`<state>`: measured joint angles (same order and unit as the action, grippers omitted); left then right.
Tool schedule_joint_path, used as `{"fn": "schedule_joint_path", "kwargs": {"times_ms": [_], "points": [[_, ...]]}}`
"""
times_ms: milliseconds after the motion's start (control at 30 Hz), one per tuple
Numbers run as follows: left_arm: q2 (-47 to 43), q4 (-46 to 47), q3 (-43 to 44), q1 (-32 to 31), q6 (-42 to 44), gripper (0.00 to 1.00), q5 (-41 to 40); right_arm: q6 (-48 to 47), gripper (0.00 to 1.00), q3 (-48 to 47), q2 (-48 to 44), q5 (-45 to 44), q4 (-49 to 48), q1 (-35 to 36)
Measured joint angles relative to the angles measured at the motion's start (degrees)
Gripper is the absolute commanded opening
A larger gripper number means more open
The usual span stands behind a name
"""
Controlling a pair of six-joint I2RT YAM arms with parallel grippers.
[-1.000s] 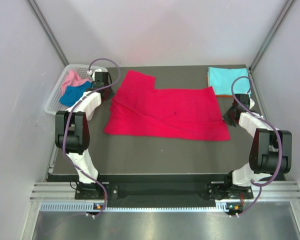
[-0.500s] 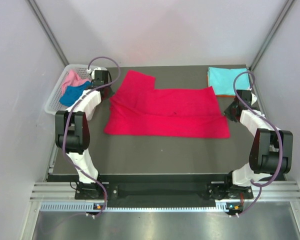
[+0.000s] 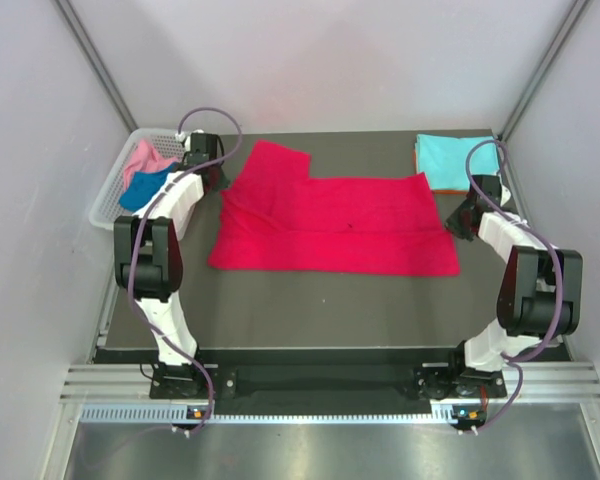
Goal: Fold and stack the t-shirts
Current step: Fold the tshirt
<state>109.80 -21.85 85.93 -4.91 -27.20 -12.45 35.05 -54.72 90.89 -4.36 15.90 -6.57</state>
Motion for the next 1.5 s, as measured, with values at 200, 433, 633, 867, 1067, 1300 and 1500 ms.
{"fn": "schedule_joint_path", "kwargs": {"times_ms": [200, 433, 633, 867, 1067, 1300, 1500], "points": [[-0.83, -4.5, 3.93, -0.63, 1.66, 0.49, -0.98, 1.05, 0.39, -4.66, 0.55, -0.79, 6.14, 0.0], [-14.43, -5.35, -3.8, -6.25, 2.56, 0.47, 5.57, 5.16, 0.43, -5.33, -4.11, -2.23, 15.98, -1.33], [-23.19, -1.75, -18.93, -11.32, -1.68, 0.43, 17.31, 9.2, 0.43, 2.54, -11.61, -1.81, 19.26, -2.49], [-22.69, -3.72, -26.73, -10.73, -5.75, 0.41, 13.81, 12.0, 0.42, 10.73, -14.01, -0.72, 18.53, -2.49], [-26.23, -3.78, -31.89, -7.78, -9.31, 0.48, 8.24, 12.74, 0.41, 14.69, -13.44, -0.39, 15.76, -2.49], [-38.21, -2.86, -40.15, -1.36, -14.12, 0.53, 6.49, 12.74, 0.39, 14.88, -11.63, -0.52, 12.31, -2.51], [-38.69, -1.25, -42.6, 0.07, -15.23, 0.49, 5.31, 12.59, 0.29, 14.99, -11.63, -1.25, 11.45, -2.51]]}}
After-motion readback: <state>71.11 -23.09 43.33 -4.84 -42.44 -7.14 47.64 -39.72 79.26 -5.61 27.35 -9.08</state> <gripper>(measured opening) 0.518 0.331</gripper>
